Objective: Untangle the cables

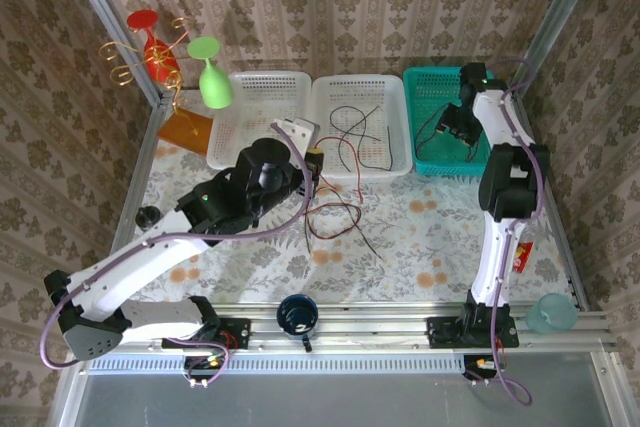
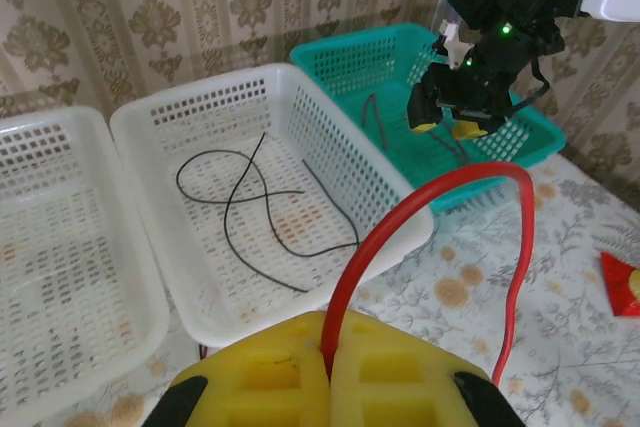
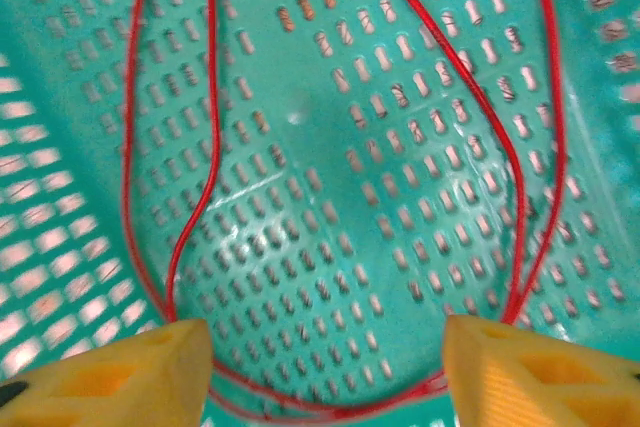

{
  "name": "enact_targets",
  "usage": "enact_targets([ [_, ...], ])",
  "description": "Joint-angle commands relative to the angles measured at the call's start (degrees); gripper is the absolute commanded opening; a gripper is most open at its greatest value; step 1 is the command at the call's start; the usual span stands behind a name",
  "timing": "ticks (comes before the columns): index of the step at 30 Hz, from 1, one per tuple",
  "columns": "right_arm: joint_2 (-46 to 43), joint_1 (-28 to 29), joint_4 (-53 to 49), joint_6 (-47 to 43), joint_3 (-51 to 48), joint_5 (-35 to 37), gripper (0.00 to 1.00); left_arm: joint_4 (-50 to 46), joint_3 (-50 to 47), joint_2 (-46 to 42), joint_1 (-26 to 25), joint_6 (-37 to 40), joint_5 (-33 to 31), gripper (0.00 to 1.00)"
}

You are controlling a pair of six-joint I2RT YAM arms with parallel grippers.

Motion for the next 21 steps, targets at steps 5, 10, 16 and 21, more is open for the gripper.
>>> enact_targets([
  [5,-15.63,-0.09,5.13,2.44,-10.35,-5.41,0.74,5.51,7.59,4.62,-1.07,3.33,3.92,0.00],
  [10,-27.71,-0.04,10.38,5.34,-22.12,-7.90,0.86,10.37,12.93,10.48,-0.98,3.98,6.50,0.00],
  [16,-46.89,-0.48,12.28,7.19,-34.84,-4.76,0.91,10.90,23.42,20.63,0.16,3.94,8.67,0.00],
  [21,-63.27,-0.87,11.49,10.53,-46.25,-0.74,0.95,11.89,30.86,29.16,2.91,1.61,10.83,0.00],
])
